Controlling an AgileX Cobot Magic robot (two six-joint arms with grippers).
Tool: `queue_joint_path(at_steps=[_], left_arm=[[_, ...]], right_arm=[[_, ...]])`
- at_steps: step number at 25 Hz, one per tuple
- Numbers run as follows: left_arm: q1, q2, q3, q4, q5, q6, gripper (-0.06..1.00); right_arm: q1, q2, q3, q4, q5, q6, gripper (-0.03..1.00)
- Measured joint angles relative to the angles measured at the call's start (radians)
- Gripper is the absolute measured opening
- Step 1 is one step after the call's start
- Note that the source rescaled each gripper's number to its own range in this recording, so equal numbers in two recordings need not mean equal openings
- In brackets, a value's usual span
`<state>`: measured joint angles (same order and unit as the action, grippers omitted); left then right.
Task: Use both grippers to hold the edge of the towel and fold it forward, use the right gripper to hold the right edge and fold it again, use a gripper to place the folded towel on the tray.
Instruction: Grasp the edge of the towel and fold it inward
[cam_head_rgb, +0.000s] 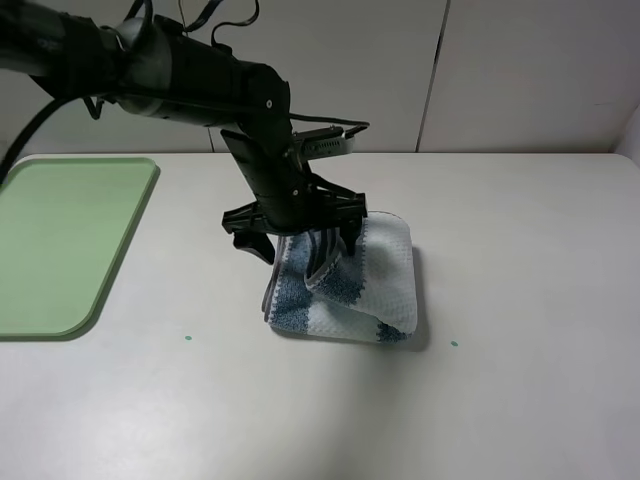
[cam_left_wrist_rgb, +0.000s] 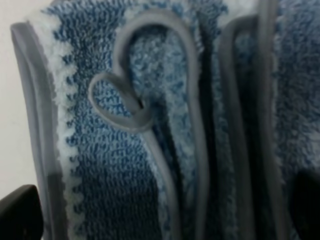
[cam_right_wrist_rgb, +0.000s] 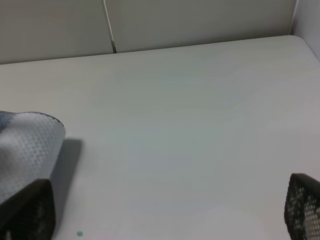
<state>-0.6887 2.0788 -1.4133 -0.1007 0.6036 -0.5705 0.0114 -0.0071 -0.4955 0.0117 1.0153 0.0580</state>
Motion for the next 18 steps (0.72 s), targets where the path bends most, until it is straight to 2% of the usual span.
queue_joint_path(at_steps=[5, 14, 18], left_arm=[[0.0, 0.015, 0.0, -0.002, 0.02, 0.0, 1.0], [0.0, 0.019, 0.0, 0.09, 0.084, -0.008, 1.0], [0.0, 0.049, 0.0, 0.101, 0.084, -0.011, 1.0]], right_arm=[[0.0, 0.0, 0.0, 0.0, 0.0, 0.0, 1.0], [0.0, 0.0, 0.0, 0.0, 0.0, 0.0, 1.0], [0.0, 0.0, 0.0, 0.0, 0.0, 0.0, 1.0]])
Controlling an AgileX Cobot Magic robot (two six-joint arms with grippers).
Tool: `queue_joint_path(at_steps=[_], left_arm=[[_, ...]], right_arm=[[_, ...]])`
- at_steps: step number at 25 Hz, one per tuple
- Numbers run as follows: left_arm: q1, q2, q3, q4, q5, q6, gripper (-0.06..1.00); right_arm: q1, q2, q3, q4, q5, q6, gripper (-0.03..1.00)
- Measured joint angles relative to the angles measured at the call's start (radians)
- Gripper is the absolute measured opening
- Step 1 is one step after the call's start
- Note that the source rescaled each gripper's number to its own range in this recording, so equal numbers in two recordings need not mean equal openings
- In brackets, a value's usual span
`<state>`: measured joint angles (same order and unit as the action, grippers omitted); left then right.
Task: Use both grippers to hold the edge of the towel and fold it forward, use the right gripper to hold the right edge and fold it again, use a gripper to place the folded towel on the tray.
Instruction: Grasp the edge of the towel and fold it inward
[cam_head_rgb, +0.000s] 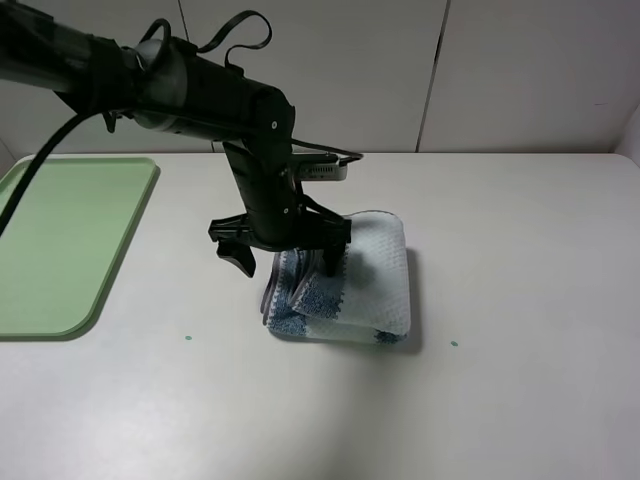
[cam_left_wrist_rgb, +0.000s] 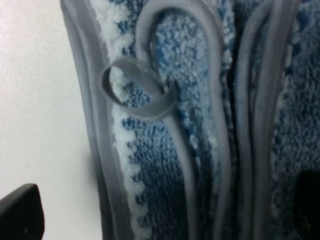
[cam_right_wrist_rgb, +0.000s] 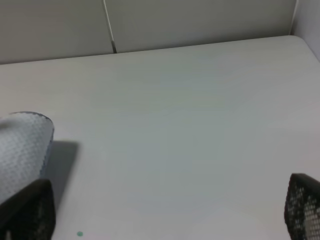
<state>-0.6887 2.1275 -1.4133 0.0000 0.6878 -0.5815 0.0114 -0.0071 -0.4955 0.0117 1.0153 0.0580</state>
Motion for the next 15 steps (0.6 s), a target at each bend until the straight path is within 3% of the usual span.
queue_joint_path(at_steps=[15], left_arm=[[0.0, 0.047, -0.001, 0.0, -0.087, 0.008, 0.96]], right_arm=[[0.0, 0.0, 0.0, 0.0, 0.0, 0.0, 1.0]])
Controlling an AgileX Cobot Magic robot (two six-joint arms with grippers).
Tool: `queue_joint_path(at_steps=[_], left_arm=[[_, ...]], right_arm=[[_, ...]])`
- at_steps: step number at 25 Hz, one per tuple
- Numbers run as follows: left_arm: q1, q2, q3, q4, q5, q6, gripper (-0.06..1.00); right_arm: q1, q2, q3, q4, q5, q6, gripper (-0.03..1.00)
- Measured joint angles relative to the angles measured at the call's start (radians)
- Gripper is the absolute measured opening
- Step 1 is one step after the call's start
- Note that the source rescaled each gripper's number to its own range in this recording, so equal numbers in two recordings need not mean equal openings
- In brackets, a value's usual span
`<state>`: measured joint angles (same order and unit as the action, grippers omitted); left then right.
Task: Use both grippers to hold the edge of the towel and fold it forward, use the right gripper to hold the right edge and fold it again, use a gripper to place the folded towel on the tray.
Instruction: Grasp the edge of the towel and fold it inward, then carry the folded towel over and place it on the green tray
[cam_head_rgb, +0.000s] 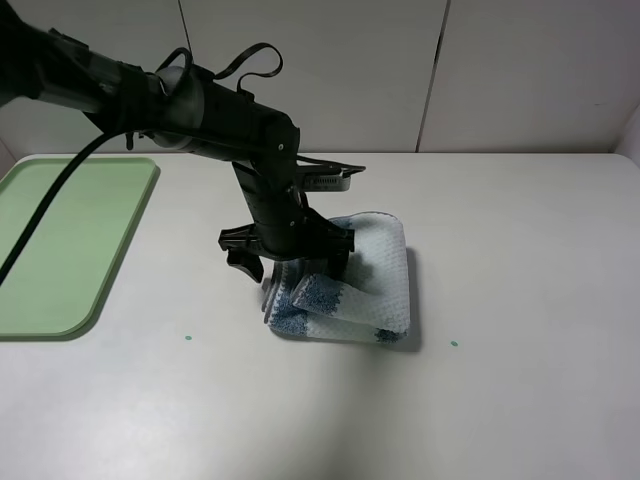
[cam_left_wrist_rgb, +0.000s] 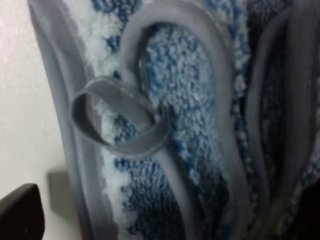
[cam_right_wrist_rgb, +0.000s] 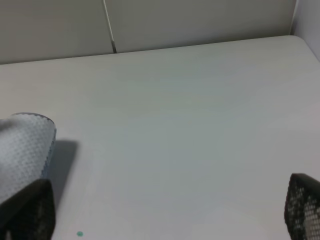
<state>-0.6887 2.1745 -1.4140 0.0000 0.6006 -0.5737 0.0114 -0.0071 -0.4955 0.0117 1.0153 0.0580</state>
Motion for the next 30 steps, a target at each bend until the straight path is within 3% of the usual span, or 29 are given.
queue_joint_path(at_steps=[11, 18, 30], left_arm=[[-0.004, 0.0, 0.0, -0.01, -0.037, 0.0, 0.54], [-0.004, 0.0, 0.0, -0.011, -0.05, 0.0, 0.14], [-0.004, -0.004, 0.0, -0.011, -0.047, 0.0, 0.13]], right_arm=[[0.0, 0.0, 0.0, 0.0, 0.0, 0.0, 1.0], [0.0, 0.0, 0.0, 0.0, 0.0, 0.0, 1.0], [0.0, 0.0, 0.0, 0.0, 0.0, 0.0, 1.0]])
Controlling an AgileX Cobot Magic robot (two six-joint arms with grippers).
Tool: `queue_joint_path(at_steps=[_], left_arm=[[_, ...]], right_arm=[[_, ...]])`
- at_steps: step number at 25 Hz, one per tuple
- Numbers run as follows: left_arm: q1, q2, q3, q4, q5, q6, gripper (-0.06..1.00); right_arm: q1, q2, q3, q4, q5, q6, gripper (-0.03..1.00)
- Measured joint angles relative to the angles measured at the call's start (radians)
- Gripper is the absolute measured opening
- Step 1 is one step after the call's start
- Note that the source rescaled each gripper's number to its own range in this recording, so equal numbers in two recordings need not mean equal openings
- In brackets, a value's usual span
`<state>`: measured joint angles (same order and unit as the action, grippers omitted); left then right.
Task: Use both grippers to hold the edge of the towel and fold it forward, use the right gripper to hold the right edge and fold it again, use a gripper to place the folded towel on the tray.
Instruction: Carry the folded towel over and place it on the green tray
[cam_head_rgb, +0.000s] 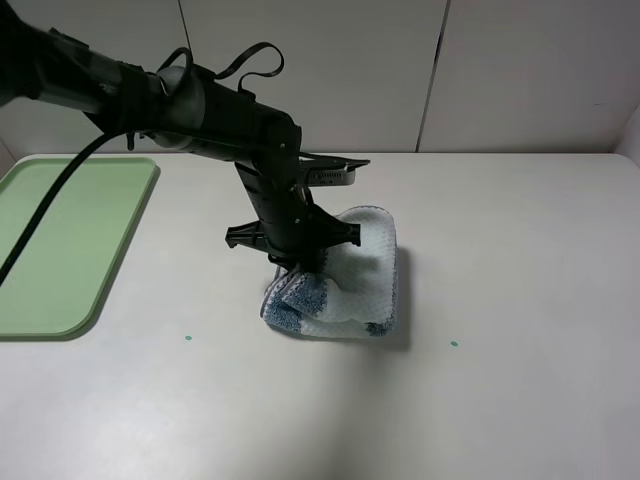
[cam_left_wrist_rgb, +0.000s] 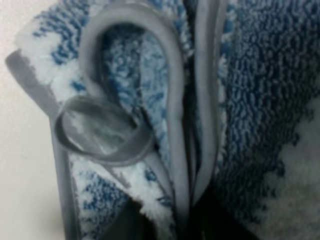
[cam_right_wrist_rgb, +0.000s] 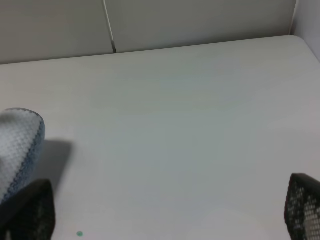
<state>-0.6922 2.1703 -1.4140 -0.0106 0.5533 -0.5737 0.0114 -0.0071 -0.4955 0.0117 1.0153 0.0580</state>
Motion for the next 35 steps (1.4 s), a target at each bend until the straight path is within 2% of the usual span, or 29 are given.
queue_joint_path(at_steps=[7, 16, 29, 35], left_arm=[[0.001, -0.028, 0.0, 0.011, 0.055, 0.0, 0.13], [0.006, -0.093, -0.014, 0.104, 0.157, 0.005, 0.13], [0.105, -0.196, -0.017, 0.126, 0.307, 0.083, 0.13], [0.151, -0.241, -0.017, 0.179, 0.366, 0.107, 0.13]], right_arm=[[0.0, 0.0, 0.0, 0.0, 0.0, 0.0, 1.0], [0.0, 0.0, 0.0, 0.001, 0.0, 0.0, 1.0], [0.0, 0.0, 0.0, 0.001, 0.0, 0.0, 1.0], [0.0, 0.0, 0.0, 0.001, 0.0, 0.0, 1.0]])
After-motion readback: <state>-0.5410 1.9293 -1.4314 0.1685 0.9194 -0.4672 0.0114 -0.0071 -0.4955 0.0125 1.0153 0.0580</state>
